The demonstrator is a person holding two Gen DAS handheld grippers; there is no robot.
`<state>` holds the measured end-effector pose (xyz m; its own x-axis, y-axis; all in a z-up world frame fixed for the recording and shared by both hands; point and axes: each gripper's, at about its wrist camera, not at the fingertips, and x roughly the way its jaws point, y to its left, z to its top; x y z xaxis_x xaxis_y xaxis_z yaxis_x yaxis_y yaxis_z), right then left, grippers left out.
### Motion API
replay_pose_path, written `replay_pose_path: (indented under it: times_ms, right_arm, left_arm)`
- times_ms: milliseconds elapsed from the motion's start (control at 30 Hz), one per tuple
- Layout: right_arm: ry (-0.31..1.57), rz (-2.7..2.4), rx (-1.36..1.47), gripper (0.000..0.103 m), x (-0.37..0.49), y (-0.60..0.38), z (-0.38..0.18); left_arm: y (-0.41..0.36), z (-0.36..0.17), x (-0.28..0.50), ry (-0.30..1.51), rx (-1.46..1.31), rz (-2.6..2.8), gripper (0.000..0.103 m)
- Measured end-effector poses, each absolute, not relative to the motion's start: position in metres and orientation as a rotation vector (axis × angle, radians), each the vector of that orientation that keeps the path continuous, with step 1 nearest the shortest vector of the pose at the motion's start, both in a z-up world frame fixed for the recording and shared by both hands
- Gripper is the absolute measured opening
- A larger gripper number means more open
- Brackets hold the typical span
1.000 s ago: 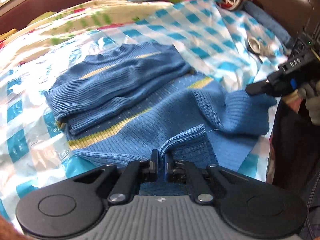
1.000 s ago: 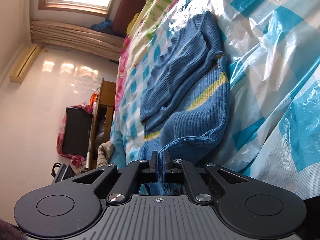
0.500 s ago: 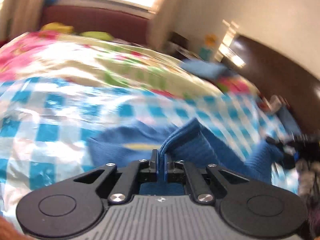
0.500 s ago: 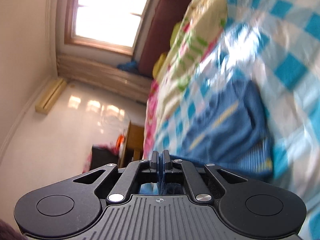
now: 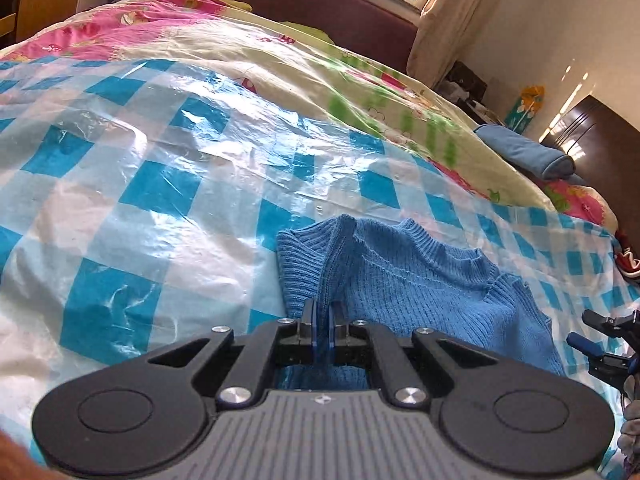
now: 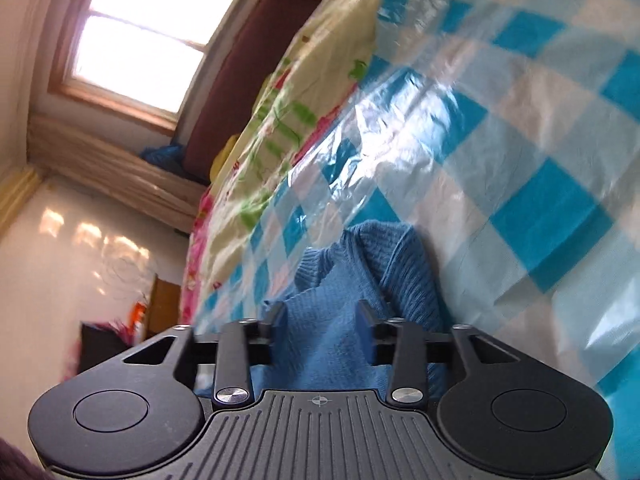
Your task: Fold small clothes
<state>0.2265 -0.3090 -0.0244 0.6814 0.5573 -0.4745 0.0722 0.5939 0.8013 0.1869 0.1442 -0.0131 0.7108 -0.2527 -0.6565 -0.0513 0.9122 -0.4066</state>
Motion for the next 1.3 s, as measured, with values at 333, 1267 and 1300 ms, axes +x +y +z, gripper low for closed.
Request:
replay_pose_path:
  times_ms: [333,1267,1300]
  right_arm:
    - [0.876,0.321,0.569,0.042,0.269,-0.27,-0.028]
    - [0.839,0.228,0.607,0.008,0.258,-0.286,-0.044]
    - [0.837,0.227,0.61,0.01,0.258,-0.286,-0.043]
  left_arm:
    - [0.134,-0.014,0.194,0.823,-0.417,-0.156,0.014]
    - [0.153,-0.03,0.209,0.777,-0.458,-0.036,0.011]
    - [0.154,-0.029,0.209,0.772,-0.461,-0.035,0.011]
